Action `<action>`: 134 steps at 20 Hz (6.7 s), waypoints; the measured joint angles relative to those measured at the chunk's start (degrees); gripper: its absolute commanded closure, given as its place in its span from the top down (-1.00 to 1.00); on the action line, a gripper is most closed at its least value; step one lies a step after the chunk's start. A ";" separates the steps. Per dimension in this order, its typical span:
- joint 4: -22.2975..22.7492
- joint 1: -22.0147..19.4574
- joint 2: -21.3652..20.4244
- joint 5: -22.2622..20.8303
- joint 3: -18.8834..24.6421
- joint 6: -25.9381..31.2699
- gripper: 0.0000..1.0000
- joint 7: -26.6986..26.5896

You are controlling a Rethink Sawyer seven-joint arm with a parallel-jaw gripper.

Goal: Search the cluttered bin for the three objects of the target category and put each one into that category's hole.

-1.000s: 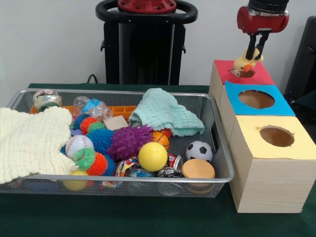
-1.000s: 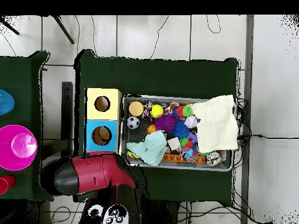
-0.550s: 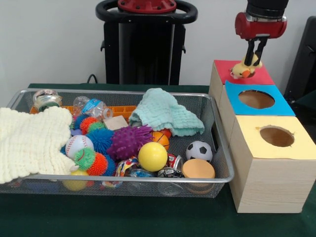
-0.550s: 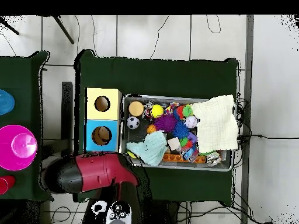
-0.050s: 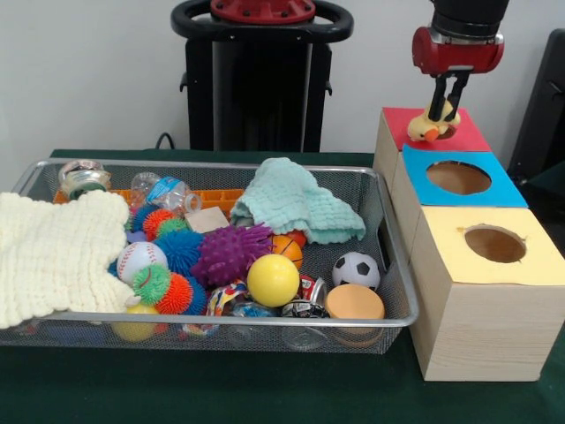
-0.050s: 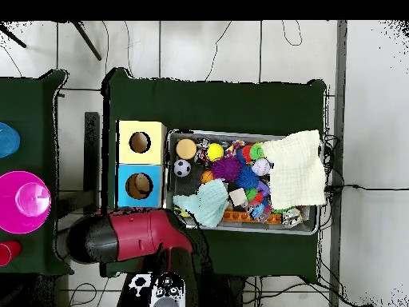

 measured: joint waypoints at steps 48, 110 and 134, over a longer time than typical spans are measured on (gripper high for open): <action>5.04 4.98 -1.36 3.01 -1.51 -2.41 -1.00 0.02; 5.32 5.00 4.40 3.04 -2.73 -11.42 -1.00 0.02; 6.87 5.00 7.07 3.07 -2.81 -14.96 -1.00 0.02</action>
